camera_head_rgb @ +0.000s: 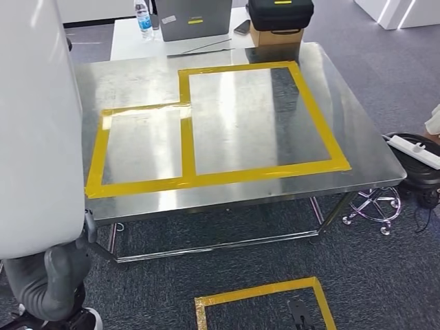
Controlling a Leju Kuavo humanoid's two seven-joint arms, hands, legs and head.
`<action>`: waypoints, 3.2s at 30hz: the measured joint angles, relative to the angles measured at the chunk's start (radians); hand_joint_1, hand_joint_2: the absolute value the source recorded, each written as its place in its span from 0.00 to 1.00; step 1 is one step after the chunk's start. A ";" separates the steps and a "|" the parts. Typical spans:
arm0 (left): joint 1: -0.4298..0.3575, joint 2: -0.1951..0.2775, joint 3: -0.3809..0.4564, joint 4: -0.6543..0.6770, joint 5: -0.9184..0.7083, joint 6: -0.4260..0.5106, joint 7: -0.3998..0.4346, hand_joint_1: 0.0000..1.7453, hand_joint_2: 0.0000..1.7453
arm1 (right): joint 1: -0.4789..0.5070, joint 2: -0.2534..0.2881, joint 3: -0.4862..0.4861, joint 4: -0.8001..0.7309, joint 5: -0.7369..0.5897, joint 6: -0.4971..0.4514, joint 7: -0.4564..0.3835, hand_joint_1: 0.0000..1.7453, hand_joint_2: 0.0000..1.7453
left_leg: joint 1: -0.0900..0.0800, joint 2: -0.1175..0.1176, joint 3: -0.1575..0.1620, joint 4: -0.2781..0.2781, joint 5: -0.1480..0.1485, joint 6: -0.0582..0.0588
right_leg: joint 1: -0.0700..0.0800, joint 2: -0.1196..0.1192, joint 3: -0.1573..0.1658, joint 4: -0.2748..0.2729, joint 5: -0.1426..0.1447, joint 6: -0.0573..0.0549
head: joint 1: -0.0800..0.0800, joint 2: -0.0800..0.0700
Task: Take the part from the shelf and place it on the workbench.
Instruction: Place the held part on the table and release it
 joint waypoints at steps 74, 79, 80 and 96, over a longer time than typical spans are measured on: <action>-0.797 -0.134 -0.500 1.378 -0.604 0.291 0.620 1.00 1.00 | -0.074 -0.013 0.206 0.019 0.111 0.075 0.046 0.00 1.00 | -0.002 -0.004 0.035 -0.055 -0.015 0.028 | -0.001 -0.008 -0.173 0.167 0.031 0.040 | 0.022 0.000; -0.805 -0.133 -0.496 1.401 -0.536 0.343 0.655 1.00 1.00 | -0.077 -0.012 0.210 0.023 0.093 0.072 0.044 0.00 1.00 | -0.007 -0.008 0.025 -0.031 -0.027 0.009 | -0.002 0.001 -0.099 0.022 0.074 0.018 | 0.022 0.000; -0.805 -0.133 -0.492 1.406 -0.516 0.368 0.669 1.00 1.00 | -0.073 -0.012 0.210 0.023 0.086 0.070 0.043 0.00 1.00 | -0.007 -0.008 0.025 -0.031 -0.029 0.006 | -0.003 0.002 -0.100 0.023 0.074 0.012 | 0.021 0.000; -0.848 -0.096 -0.388 1.499 -0.479 0.559 0.839 1.00 1.00 | -0.052 -0.014 0.202 0.023 0.036 0.062 0.022 0.00 1.00 | -0.010 0.000 0.021 -0.043 -0.017 0.023 | -0.001 -0.003 -0.103 0.017 0.073 0.017 | 0.009 0.000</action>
